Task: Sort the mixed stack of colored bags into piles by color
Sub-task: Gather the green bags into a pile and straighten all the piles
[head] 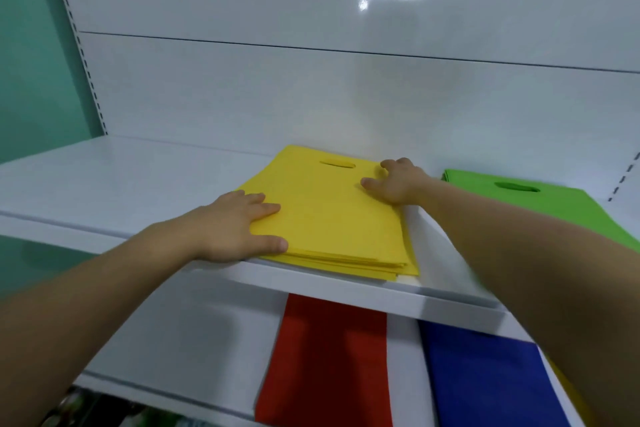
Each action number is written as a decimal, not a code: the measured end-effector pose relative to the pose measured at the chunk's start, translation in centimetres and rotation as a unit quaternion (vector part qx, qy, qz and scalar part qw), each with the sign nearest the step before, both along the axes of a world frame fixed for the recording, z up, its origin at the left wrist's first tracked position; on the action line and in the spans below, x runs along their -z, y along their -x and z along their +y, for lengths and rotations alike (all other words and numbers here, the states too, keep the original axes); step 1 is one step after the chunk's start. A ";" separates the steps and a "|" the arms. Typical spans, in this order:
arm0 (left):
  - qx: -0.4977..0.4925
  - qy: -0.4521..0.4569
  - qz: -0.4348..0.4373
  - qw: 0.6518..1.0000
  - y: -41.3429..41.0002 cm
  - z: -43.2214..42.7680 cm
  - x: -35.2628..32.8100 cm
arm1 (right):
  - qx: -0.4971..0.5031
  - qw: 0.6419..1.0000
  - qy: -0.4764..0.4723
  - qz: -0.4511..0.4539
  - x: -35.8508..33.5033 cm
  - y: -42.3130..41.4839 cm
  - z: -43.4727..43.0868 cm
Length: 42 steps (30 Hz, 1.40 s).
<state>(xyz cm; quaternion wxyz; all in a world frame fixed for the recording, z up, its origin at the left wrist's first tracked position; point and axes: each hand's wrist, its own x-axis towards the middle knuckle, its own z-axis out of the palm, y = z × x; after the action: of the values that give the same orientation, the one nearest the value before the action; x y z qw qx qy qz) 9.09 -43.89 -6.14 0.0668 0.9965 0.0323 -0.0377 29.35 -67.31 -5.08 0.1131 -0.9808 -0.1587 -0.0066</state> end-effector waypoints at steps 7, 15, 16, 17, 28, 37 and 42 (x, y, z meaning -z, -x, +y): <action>0.032 -0.052 -0.025 0.998 0.2 -0.2 0.2 | -0.006 1.000 -0.005 0.004 0.4 -3.3 1.3; 0.048 -0.006 -0.040 0.998 -0.1 0.5 0.0 | -0.024 0.998 -0.008 0.051 0.6 -5.4 2.3; 0.049 -0.009 -0.049 0.998 0.0 0.7 -0.1 | -0.017 0.999 0.001 0.046 0.4 -5.6 2.3; 0.053 -0.014 -0.054 0.997 0.2 0.8 0.0 | -0.009 0.999 0.013 0.035 0.3 -5.8 2.4; 0.069 -0.039 -0.048 0.996 0.9 0.5 0.3 | -0.049 0.998 0.019 0.045 0.6 -6.2 3.6; 0.071 -0.045 -0.057 0.995 1.3 0.5 0.7 | -0.071 0.994 0.026 0.080 0.4 -6.7 3.1; 0.058 -0.026 -0.077 0.995 0.8 0.5 0.7 | -0.040 0.996 0.051 0.066 -0.3 -6.9 3.2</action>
<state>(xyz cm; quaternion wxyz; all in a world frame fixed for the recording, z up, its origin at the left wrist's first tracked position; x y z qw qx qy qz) 8.34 -43.39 -6.87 0.0409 0.9981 -0.0302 0.0357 36.27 -64.13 -4.80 0.0736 -0.9763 -0.1906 0.0712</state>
